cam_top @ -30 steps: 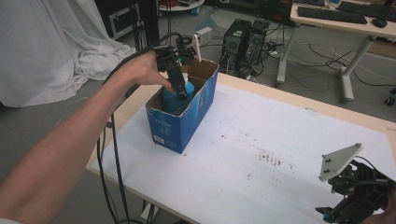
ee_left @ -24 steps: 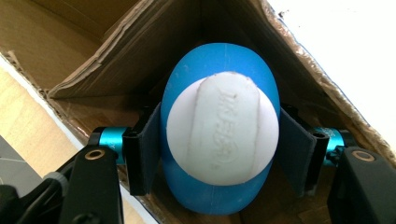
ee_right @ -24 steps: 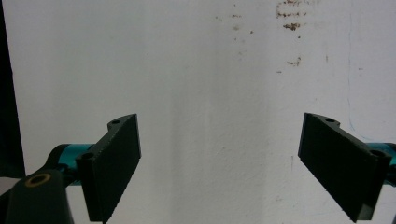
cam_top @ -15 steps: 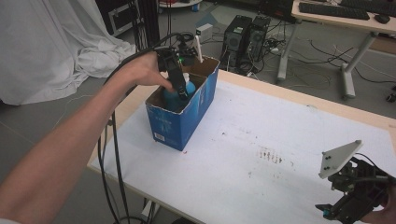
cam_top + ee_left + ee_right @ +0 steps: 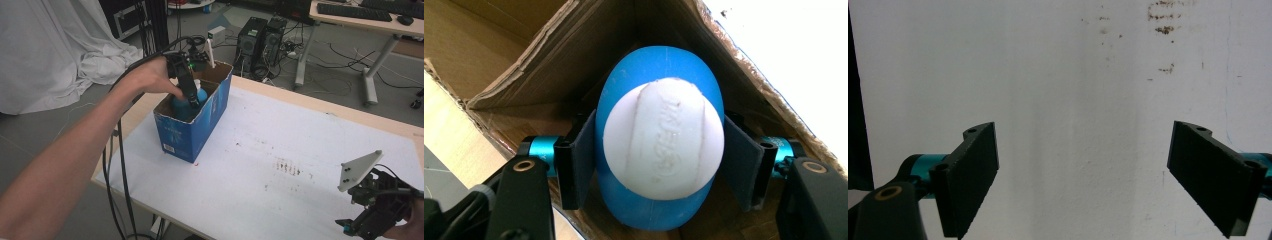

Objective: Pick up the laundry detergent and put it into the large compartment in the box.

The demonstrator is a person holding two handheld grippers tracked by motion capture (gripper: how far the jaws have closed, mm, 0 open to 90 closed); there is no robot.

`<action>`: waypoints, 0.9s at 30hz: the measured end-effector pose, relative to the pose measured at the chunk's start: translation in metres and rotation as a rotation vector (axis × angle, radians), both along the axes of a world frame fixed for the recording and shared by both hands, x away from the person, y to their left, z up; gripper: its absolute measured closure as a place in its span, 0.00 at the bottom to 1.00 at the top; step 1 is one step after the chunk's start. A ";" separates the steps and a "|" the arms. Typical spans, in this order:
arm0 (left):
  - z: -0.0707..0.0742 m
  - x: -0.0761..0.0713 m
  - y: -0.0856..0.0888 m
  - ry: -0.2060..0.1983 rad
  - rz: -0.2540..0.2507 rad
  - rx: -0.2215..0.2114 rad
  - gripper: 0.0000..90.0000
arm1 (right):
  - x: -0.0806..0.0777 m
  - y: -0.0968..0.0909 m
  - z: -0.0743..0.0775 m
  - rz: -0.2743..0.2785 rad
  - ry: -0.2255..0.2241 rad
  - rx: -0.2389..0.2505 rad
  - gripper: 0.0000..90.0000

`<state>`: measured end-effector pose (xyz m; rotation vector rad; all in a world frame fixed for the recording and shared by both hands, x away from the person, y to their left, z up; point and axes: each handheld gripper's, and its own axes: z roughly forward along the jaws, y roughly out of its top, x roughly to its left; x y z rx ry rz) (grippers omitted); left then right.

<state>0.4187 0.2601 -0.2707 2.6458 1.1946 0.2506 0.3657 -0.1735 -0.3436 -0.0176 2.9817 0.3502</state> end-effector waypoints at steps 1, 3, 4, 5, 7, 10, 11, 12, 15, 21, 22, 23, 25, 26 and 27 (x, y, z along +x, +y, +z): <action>0.000 0.000 0.000 0.000 0.000 0.000 0.41 | 0.000 0.000 0.000 0.000 0.000 0.000 0.14; 0.000 0.000 0.000 0.000 0.002 0.000 0.41 | 0.000 0.000 0.000 0.000 0.001 -0.002 0.14; 0.000 0.000 0.000 0.000 0.002 0.000 0.41 | 0.000 0.000 0.000 0.002 0.001 -0.005 0.14; 0.000 0.000 0.000 0.002 0.006 -0.003 0.41 | 0.000 0.001 -0.001 0.007 0.000 -0.006 0.14; 0.000 0.001 0.000 0.007 0.005 0.001 0.41 | 0.000 0.001 -0.001 0.006 0.004 -0.006 0.14; 0.000 0.001 0.000 0.006 0.011 -0.003 0.41 | -0.001 0.002 -0.002 0.007 0.004 -0.008 0.14; 0.000 0.001 0.000 0.006 0.011 -0.004 0.40 | -0.001 0.002 -0.002 0.011 0.004 -0.010 0.14; 0.000 0.001 0.000 0.007 0.011 -0.002 0.40 | -0.001 0.002 -0.002 0.011 0.004 -0.008 0.14; -0.001 0.001 -0.001 0.009 0.004 0.004 0.38 | -0.001 0.001 -0.001 0.011 0.003 -0.010 0.14; 0.000 0.002 -0.001 0.006 0.001 0.010 0.36 | -0.001 0.001 -0.002 0.015 0.006 -0.014 0.14; 0.000 0.002 -0.001 0.006 0.001 0.010 0.36 | -0.001 0.001 -0.002 0.015 0.006 -0.014 0.14; 0.002 0.003 -0.002 0.002 -0.002 0.014 0.36 | -0.001 0.001 -0.002 0.011 0.007 -0.012 0.14; 0.002 0.003 -0.002 0.002 -0.002 0.014 0.36 | -0.001 0.001 -0.002 0.009 0.006 -0.013 0.14; 0.005 0.003 -0.002 -0.005 -0.001 0.018 0.36 | -0.001 0.001 -0.002 0.009 0.006 -0.013 0.14; 0.006 0.003 -0.002 -0.007 -0.001 0.018 0.35 | -0.001 0.001 -0.002 0.009 0.007 -0.013 0.14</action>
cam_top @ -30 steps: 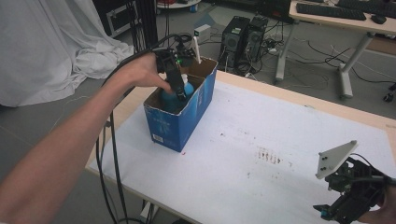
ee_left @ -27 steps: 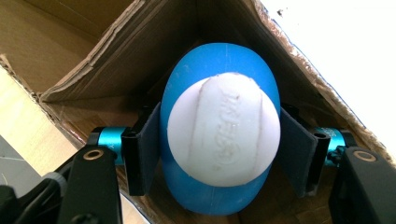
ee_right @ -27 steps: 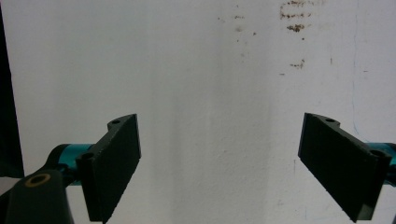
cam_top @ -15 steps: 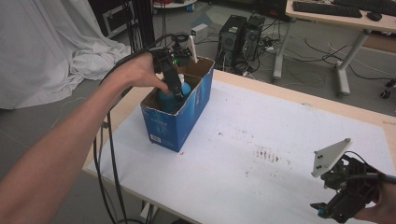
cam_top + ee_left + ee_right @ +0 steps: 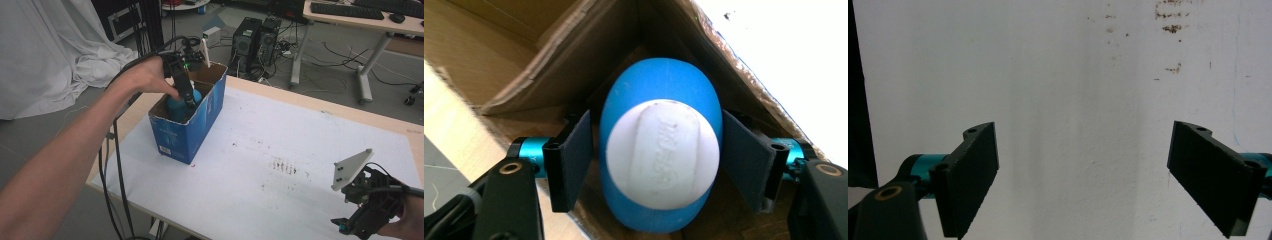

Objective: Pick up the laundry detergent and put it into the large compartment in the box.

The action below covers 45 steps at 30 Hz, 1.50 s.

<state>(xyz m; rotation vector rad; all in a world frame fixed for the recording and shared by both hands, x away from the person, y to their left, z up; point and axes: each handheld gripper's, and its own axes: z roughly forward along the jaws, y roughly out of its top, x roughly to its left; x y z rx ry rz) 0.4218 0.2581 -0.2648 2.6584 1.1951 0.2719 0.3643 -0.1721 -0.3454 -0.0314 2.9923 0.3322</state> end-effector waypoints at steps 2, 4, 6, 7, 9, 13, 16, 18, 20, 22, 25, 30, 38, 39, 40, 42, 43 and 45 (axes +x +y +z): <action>0.003 0.000 0.000 -0.001 0.001 0.004 0.35 | 0.000 0.000 0.000 0.001 -0.001 0.001 0.14; 0.004 0.000 0.000 -0.003 -0.001 0.007 0.34 | 0.000 0.000 0.000 -0.005 0.002 0.002 0.14; 0.005 -0.001 0.000 -0.004 -0.001 0.009 0.34 | 0.000 0.000 0.000 -0.001 0.001 0.001 0.14; 0.006 -0.001 0.000 -0.002 -0.006 0.014 0.34 | 0.000 0.000 0.000 0.001 0.002 0.001 0.14; 0.008 -0.002 0.000 -0.004 -0.004 0.018 0.32 | 0.000 0.000 0.000 -0.002 0.002 0.000 0.14; 0.009 -0.003 0.000 -0.003 0.000 0.014 0.32 | 0.000 0.000 0.000 0.001 0.001 0.001 0.14; 0.011 -0.004 -0.001 -0.006 -0.001 0.014 0.31 | -0.001 0.000 0.000 -0.008 0.003 0.003 0.14; 0.014 -0.004 -0.001 -0.011 -0.007 0.019 0.31 | -0.001 -0.001 0.001 -0.004 0.003 0.000 0.14; 0.019 -0.004 -0.001 -0.024 0.002 0.016 0.28 | -0.001 -0.001 0.001 -0.003 0.003 0.001 0.14; 0.026 -0.005 -0.002 -0.040 0.004 0.012 0.27 | 0.000 -0.001 0.001 -0.002 0.003 0.002 0.14; 0.033 -0.006 -0.004 -0.050 -0.002 0.011 0.25 | -0.001 -0.002 0.001 -0.007 0.004 0.002 0.14; 0.063 -0.009 -0.017 -0.119 -0.030 -0.007 0.20 | -0.001 -0.002 0.001 -0.016 0.004 0.009 0.14; 0.096 -0.014 -0.046 -0.167 -0.139 0.001 0.17 | -0.001 -0.002 0.002 -0.011 0.002 0.005 0.14; 0.098 -0.015 -0.051 -0.169 -0.155 -0.001 0.17 | -0.001 -0.002 0.002 -0.017 0.006 0.007 0.14; 0.098 -0.015 -0.051 -0.169 -0.155 -0.001 0.17 | -0.001 -0.002 0.002 -0.017 0.006 0.007 0.14; 0.104 -0.017 -0.066 -0.176 -0.195 -0.002 0.17 | 0.000 -0.002 0.002 -0.012 0.004 0.008 0.14; 0.105 -0.017 -0.068 -0.177 -0.204 0.002 0.17 | 0.000 -0.002 0.002 -0.012 0.005 0.009 0.14; 0.106 -0.018 -0.077 -0.178 -0.227 0.009 0.17 | -0.001 -0.002 0.003 -0.018 0.006 0.013 0.14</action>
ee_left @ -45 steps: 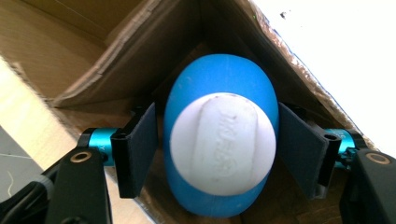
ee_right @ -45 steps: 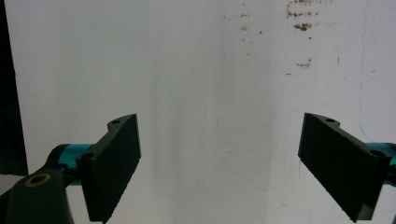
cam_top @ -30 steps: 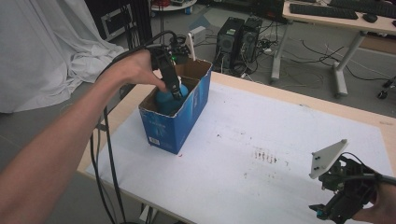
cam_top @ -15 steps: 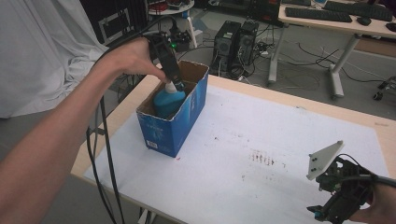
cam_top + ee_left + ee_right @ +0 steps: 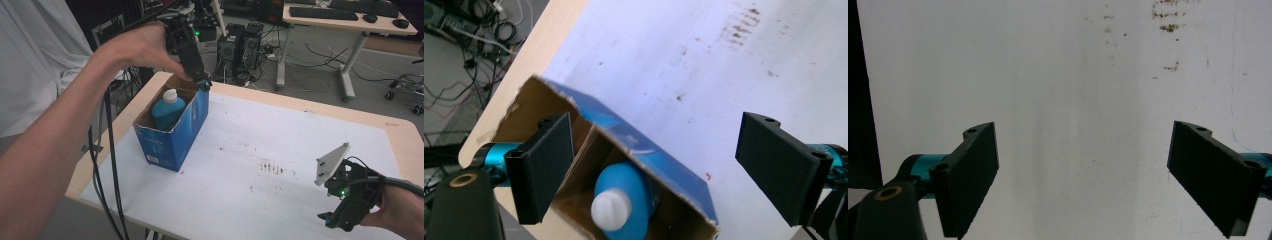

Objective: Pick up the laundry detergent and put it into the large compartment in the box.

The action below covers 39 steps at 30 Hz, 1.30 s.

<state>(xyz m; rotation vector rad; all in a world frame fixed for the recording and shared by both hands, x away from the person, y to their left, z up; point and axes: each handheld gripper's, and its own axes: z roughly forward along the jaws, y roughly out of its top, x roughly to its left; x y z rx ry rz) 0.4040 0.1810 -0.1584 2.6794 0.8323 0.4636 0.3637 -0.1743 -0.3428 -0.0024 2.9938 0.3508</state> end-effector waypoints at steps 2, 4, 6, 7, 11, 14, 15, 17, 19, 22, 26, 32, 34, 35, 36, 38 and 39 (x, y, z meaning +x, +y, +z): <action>0.002 0.000 -0.009 0.003 -0.022 0.006 0.17 | 0.000 0.000 0.000 0.005 -0.002 -0.001 0.14; 0.003 0.000 -0.019 0.001 -0.043 0.009 0.17 | 0.000 -0.001 0.001 -0.004 -0.002 0.006 0.14; 0.004 0.001 -0.034 0.004 -0.072 0.013 0.17 | 0.000 -0.001 0.002 -0.002 -0.003 0.004 0.14; 0.004 0.001 -0.034 0.004 -0.072 0.013 0.17 | 0.000 -0.001 0.002 -0.002 -0.003 0.004 0.14; -0.002 0.003 -0.055 0.017 -0.121 0.035 0.17 | 0.001 -0.002 0.002 -0.010 -0.005 0.008 0.14; -0.009 0.004 -0.074 0.025 -0.155 0.033 0.17 | 0.001 -0.001 0.002 -0.012 -0.003 0.006 0.14; -0.012 0.005 -0.081 0.029 -0.169 0.034 0.17 | 0.001 -0.001 0.002 -0.016 -0.003 0.007 0.14; -0.016 0.005 -0.087 0.031 -0.182 0.042 0.17 | 0.000 -0.001 0.002 -0.015 -0.002 0.006 0.14; -0.024 0.005 -0.100 0.037 -0.208 0.037 0.17 | 0.001 -0.002 0.002 -0.011 -0.004 0.006 0.14; -0.029 0.004 -0.107 0.039 -0.225 0.039 0.17 | 0.001 -0.002 0.003 -0.017 -0.005 0.006 0.14; -0.042 0.003 -0.117 0.039 -0.239 0.070 0.17 | 0.001 -0.003 0.003 -0.021 -0.004 0.009 0.14; -0.062 0.001 -0.123 0.058 -0.260 0.062 0.17 | 0.004 -0.004 0.002 -0.039 -0.010 0.011 0.14; -0.072 0.001 -0.125 0.060 -0.270 0.057 0.17 | 0.005 -0.004 0.002 -0.032 -0.013 0.007 0.14; -0.075 0.001 -0.125 0.064 -0.266 0.054 0.17 | 0.004 -0.004 0.002 -0.039 -0.011 0.011 0.14; -0.075 0.001 -0.125 0.064 -0.266 0.054 0.17 | 0.004 -0.004 0.002 -0.039 -0.011 0.011 0.14; -0.082 0.001 -0.126 0.073 -0.274 0.055 0.17 | 0.005 -0.005 0.002 -0.030 -0.014 0.005 0.14; -0.087 0.001 -0.127 0.081 -0.279 0.051 0.17 | 0.005 -0.005 0.001 -0.042 -0.013 0.012 0.14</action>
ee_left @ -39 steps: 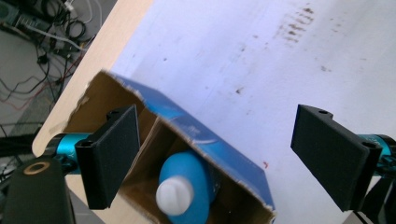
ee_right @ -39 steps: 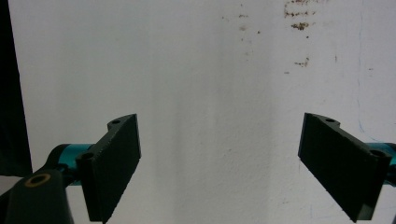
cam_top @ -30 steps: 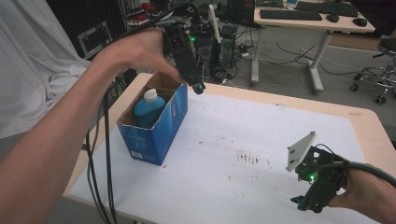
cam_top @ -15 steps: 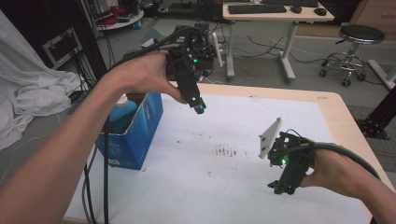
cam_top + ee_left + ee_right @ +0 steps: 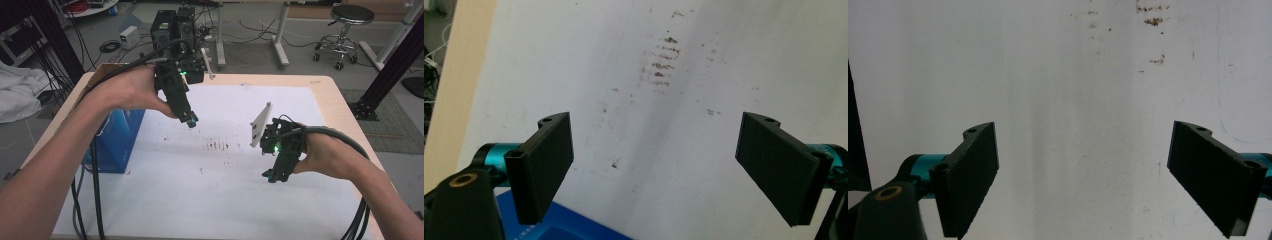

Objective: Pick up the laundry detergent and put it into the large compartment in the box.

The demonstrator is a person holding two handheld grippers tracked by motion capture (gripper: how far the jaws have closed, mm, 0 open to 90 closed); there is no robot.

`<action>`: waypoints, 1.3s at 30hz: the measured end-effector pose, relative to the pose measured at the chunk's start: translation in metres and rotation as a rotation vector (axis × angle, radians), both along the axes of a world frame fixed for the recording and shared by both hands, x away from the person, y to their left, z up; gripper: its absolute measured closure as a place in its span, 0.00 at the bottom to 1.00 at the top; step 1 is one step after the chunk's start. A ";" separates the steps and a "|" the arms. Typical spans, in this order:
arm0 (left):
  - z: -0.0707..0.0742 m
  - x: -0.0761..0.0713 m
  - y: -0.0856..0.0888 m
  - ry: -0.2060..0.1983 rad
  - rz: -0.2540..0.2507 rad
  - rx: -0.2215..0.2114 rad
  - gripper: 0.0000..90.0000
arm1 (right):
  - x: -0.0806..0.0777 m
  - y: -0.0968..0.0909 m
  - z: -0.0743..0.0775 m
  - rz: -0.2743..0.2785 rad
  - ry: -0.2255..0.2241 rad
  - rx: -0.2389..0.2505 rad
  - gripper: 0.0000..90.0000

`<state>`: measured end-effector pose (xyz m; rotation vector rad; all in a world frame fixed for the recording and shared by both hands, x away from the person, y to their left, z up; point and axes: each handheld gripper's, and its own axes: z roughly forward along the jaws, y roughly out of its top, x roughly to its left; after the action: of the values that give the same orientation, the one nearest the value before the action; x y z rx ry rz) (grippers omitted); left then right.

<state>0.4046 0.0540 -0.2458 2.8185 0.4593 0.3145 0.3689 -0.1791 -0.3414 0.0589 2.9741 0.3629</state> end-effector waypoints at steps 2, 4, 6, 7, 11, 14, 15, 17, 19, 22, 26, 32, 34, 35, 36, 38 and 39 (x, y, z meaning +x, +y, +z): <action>-0.006 -0.002 -0.001 0.013 -0.007 0.000 0.17 | 0.000 0.000 0.000 -0.001 -0.001 0.001 0.14; -0.010 -0.003 -0.002 0.021 -0.013 0.004 0.17 | 0.002 -0.001 0.001 -0.005 -0.002 0.003 0.14; -0.018 -0.005 -0.004 0.029 -0.016 0.003 0.17 | 0.003 -0.002 0.001 -0.001 -0.004 0.000 0.14; -0.027 -0.007 -0.005 0.041 -0.022 0.007 0.17 | 0.003 -0.003 0.001 -0.007 -0.001 0.005 0.14; -0.041 -0.008 -0.005 0.046 -0.024 0.025 0.17 | 0.002 -0.003 0.001 -0.012 -0.001 0.003 0.14; -0.043 -0.008 -0.006 0.051 -0.020 0.021 0.17 | 0.002 -0.004 0.001 -0.008 -0.006 0.001 0.14; -0.053 -0.005 -0.008 0.057 -0.016 0.035 0.17 | 0.001 -0.003 0.001 -0.010 -0.002 0.004 0.14; -0.055 -0.005 -0.009 0.059 -0.017 0.047 0.17 | 0.001 -0.004 0.002 -0.012 -0.002 0.002 0.14; -0.064 -0.004 -0.012 0.069 -0.018 0.070 0.17 | 0.000 -0.004 0.002 -0.014 -0.002 0.003 0.14; -0.071 -0.006 -0.014 0.081 -0.030 0.081 0.17 | 0.000 -0.005 0.003 -0.014 -0.004 0.006 0.14; -0.073 -0.007 -0.015 0.086 -0.039 0.082 0.17 | -0.001 -0.006 0.003 -0.015 -0.004 0.006 0.14; -0.073 -0.008 -0.014 0.084 -0.039 0.078 0.17 | -0.001 -0.006 0.003 -0.010 -0.002 0.008 0.14; -0.073 -0.008 -0.014 0.085 -0.044 0.082 0.17 | -0.001 -0.006 0.004 -0.009 -0.005 0.001 0.14; -0.073 -0.008 -0.014 0.085 -0.044 0.082 0.17 | -0.001 -0.006 0.004 -0.010 -0.005 0.002 0.14; -0.073 -0.009 -0.014 0.090 -0.038 0.074 0.17 | -0.001 -0.006 0.004 -0.010 -0.005 0.002 0.14; -0.074 -0.009 -0.013 0.097 -0.035 0.074 0.17 | -0.002 -0.005 0.004 -0.017 -0.003 0.004 0.14; -0.074 -0.009 -0.013 0.097 -0.035 0.074 0.17 | -0.002 -0.005 0.004 -0.017 -0.003 0.004 0.14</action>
<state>0.3953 0.0406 -0.3195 2.9202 0.4266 0.1920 0.3671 -0.1840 -0.3377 0.0841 2.9681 0.3669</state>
